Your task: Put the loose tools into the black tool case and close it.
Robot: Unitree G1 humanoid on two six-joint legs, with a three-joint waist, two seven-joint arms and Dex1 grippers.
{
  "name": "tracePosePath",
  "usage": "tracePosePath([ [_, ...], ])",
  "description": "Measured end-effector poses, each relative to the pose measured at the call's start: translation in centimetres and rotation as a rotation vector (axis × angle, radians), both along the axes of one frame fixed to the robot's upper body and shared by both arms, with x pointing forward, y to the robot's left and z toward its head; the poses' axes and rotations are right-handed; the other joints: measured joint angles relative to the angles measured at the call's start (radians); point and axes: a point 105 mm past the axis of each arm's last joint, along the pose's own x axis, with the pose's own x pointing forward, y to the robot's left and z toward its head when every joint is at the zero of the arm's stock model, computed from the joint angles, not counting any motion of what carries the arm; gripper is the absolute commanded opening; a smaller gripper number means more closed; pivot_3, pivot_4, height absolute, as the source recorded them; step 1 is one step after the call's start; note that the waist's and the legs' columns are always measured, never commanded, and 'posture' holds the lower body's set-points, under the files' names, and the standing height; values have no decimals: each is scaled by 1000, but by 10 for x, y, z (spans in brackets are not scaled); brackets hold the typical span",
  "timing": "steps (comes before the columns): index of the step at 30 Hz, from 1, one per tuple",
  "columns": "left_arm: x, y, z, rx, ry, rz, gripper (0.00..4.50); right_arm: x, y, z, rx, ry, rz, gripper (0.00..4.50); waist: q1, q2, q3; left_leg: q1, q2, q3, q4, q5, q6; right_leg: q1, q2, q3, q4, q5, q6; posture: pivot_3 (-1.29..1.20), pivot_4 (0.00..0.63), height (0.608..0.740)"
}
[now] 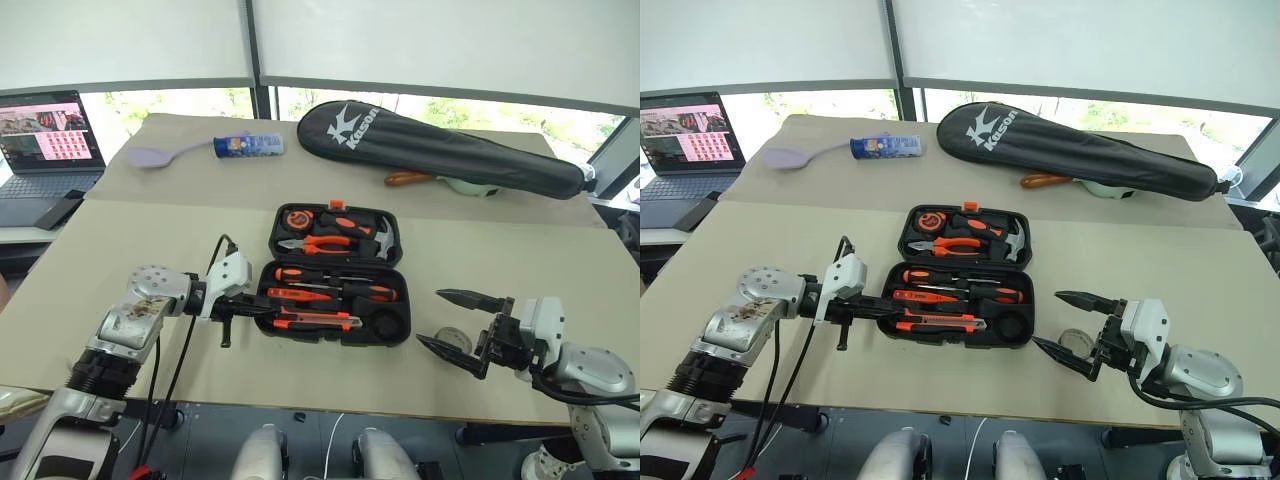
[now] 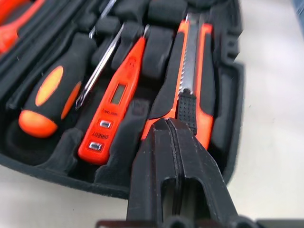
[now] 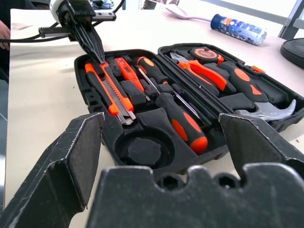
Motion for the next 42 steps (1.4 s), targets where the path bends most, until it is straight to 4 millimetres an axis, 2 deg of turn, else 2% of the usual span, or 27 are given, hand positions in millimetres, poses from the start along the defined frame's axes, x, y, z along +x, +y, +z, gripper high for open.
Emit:
tracePosePath([
  [10,3,-9,-7,11,-11,67,12,0,0,0,1,-2,-5,4500,0,3,-2,6,0,0,0,0,0,6,0,0,0,0,0,0,150,740],
  [12,3,-8,-4,-21,-35,72,12,-1,0,0,0,0,-5,4500,0,3,-2,6,0,0,0,0,0,5,0,0,0,0,0,0,150,740],
  [15,-1,0,-3,-163,-16,120,12,-5,-5,-2,-2,11,-26,4500,-3,3,-1,3,1,-2,0,0,0,2,0,0,1,0,0,0,150,740],
  [18,-3,14,14,-303,-39,170,723,-9,-18,4,-15,-6,-83,4500,-5,1,1,-2,1,-5,0,0,0,-2,-1,0,2,0,0,0,150,740],
  [20,-5,29,33,-372,-105,216,1507,-17,-35,7,-33,-3,-146,4500,-2,1,1,-2,2,-6,0,0,0,-2,-1,0,2,0,0,0,150,740],
  [22,-8,41,42,-381,-169,256,2086,-26,-50,8,-42,6,-205,4500,0,1,1,-1,1,-6,0,0,0,-1,-2,0,1,0,0,0,150,740],
  [23,-11,46,40,-373,-192,264,2510,-34,-57,5,-48,26,-242,4500,1,2,1,-1,1,-5,0,0,0,0,-2,0,0,0,0,0,150,740],
  [24,-15,51,36,-356,-207,276,2713,-42,-65,3,-54,40,-280,4500,3,2,1,0,1,-5,-1,0,0,0,-2,0,-1,0,0,0,150,740],
  [26,-26,66,15,-316,-181,323,3495,-63,-89,-6,-61,90,-402,4500,3,2,1,0,1,-3,-3,0,0,1,-2,0,-2,0,0,0,150,740],
  [27,-32,70,7,-316,-153,334,3905,-74,-101,-12,-65,119,-462,4500,3,1,1,0,2,-3,-3,0,0,0,-2,0,-2,0,0,0,150,740],
  [29,-40,71,1,-328,-127,311,4435,-89,-118,-15,-74,135,-548,4500,2,0,2,0,3,-4,-3,0,-1,0,-3,0,-3,0,0,0,150,740],
  [33,-59,68,1,-394,-86,240,4435,-136,-143,-29,-107,242,-704,4500,2,2,1,1,5,-4,-3,-1,-1,0,-4,0,-2,-6,-9,0,150,740],
  [36,-67,62,5,-421,-75,185,4435,-149,-144,-32,-119,286,-715,4500,-9,2,1,1,6,-4,-4,-1,-1,0,-4,1,-2,-6,-9,0,150,740],
  [39,-73,56,10,-427,-76,133,4435,-139,-135,-22,-150,261,-649,4500,-26,4,1,3,6,-3,-4,-1,-2,0,-5,2,-2,-7,-8,0,150,740],
  [42,-75,44,20,-459,-103,84,4435,-109,-109,-4,-228,236,-456,4500,-30,4,1,5,6,-2,-4,-1,-1,2,-5,3,-2,-8,-6,0,150,740],
])
